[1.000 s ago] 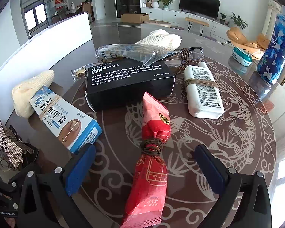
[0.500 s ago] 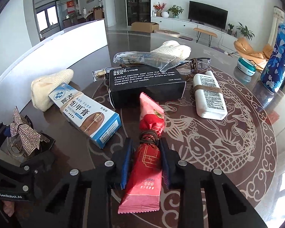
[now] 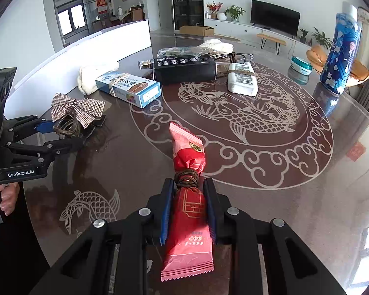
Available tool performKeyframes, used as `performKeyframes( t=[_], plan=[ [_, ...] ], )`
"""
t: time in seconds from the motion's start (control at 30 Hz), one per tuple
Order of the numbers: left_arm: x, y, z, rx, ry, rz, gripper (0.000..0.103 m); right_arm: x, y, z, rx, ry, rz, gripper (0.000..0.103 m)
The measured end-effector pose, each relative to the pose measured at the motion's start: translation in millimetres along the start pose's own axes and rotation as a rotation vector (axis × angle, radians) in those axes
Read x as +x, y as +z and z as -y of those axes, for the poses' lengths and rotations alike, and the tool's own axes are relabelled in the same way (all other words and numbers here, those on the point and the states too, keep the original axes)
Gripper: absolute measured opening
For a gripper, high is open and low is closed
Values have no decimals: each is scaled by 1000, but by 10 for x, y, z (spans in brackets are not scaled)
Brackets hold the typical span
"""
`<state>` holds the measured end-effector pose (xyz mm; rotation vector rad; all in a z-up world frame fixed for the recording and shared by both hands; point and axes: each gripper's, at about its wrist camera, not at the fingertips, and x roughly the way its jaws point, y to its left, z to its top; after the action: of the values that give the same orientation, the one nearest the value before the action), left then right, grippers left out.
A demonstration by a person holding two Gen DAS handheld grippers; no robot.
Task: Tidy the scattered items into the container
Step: 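Carry the bow clip and red packet toward the white box with both tools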
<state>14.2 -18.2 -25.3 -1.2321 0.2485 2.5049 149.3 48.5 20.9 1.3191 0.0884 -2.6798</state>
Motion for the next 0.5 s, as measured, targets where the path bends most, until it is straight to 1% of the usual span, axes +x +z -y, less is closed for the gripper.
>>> performKeyframes(
  t=[0.03,0.1,0.13,0.17,0.2,0.23,0.33,0.37,0.4,0.43,0.5],
  plan=[
    [12,9,-32,-12,11,-9,75,4,11,-10,-9,1,-8,31],
    [20,28,-100,-33,20,-20,77,23,43,-31,-21,6,-25,38],
    [14,35,-133,-40,15,-21,77,37,55,-56,-27,11,-35,48],
    [5,45,-164,-43,5,-21,78,55,67,-81,-34,15,-47,61],
    [3,61,-186,-38,-7,-24,78,70,72,-102,-41,17,-56,64],
    [6,81,-198,-22,-17,-31,79,77,71,-122,-49,12,-59,66],
    [-10,144,-190,39,-6,-27,79,77,60,-120,-44,11,-64,68],
    [-10,161,-184,50,-8,-25,79,80,57,-113,-42,6,-70,73],
    [0,174,-175,55,-17,-25,80,87,54,-102,-36,6,-75,76],
    [24,196,-161,57,-23,-29,84,92,47,-92,-32,4,-76,80],
    [73,221,-106,68,1,-26,86,96,42,-87,-29,-1,-74,82]
  ],
)
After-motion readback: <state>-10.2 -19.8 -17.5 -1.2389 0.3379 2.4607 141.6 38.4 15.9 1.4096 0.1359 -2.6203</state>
